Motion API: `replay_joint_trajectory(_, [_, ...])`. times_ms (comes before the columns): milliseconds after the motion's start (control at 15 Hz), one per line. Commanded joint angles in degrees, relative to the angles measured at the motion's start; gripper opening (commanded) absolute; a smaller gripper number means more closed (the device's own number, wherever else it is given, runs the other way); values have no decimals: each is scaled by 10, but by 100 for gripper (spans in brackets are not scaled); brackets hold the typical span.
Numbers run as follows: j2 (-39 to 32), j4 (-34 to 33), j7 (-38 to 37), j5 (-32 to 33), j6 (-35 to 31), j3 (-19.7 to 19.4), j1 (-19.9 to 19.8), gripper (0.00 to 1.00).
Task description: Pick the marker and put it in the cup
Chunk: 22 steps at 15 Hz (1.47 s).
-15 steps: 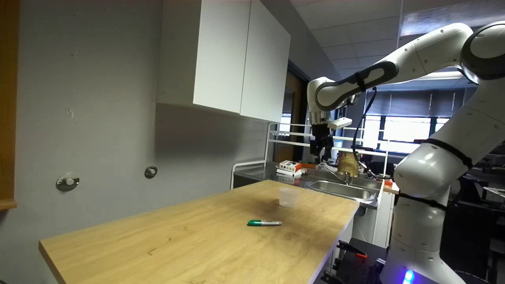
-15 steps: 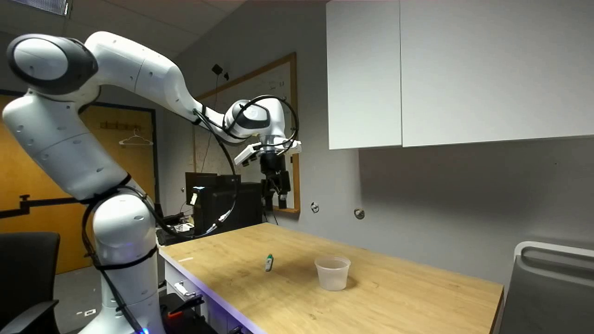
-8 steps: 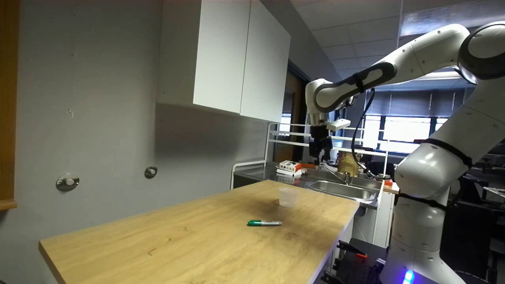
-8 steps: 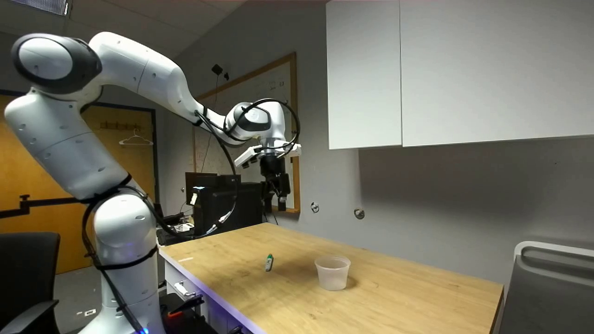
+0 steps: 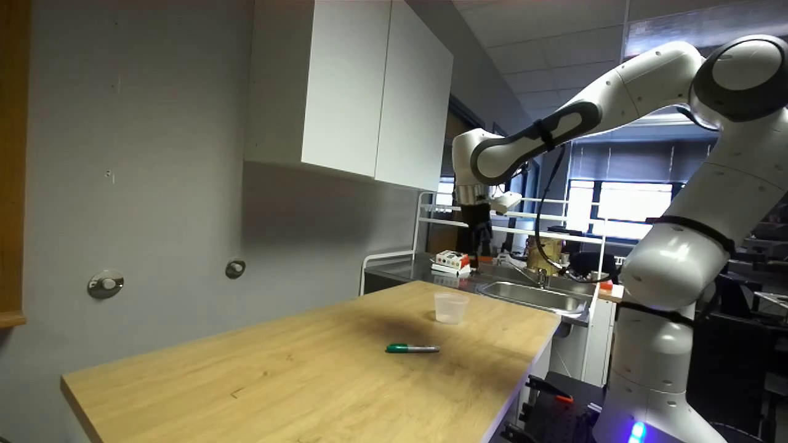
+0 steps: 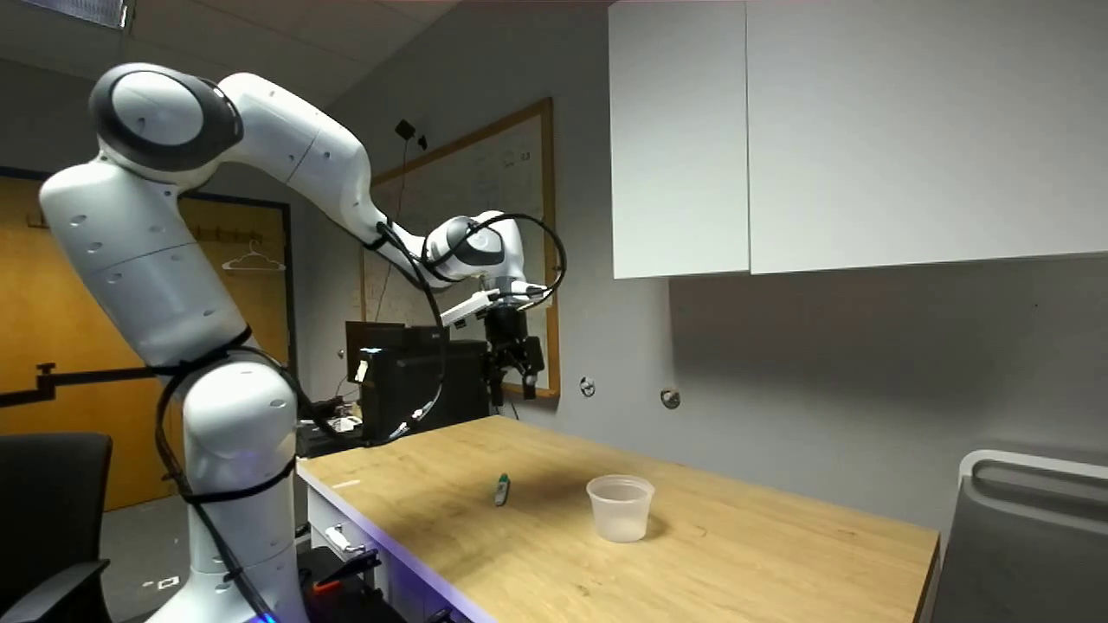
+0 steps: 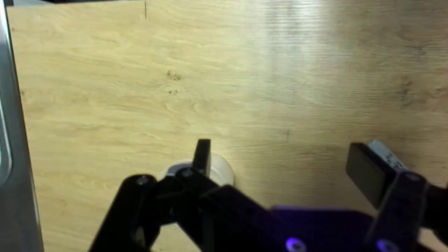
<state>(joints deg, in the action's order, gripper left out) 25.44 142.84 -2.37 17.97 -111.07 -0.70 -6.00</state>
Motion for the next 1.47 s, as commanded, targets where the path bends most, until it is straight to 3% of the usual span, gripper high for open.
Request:
replay_joint_trajectory(0, [-50, -33, 44, 15, -27, 16, 37, 100])
replay_joint_trajectory(400, [-110, -56, 182, -13, -107, 11, 89, 100])
replay_joint_trajectory(733, [-180, -77, 329, -83, -181, -3, 106, 100])
replay_joint_trajectory(1000, [-239, -100, 408, -128, -186, 10, 109, 100])
replay_joint_trajectory(1400, [-313, -123, 436, -119, -164, 34, 104, 100])
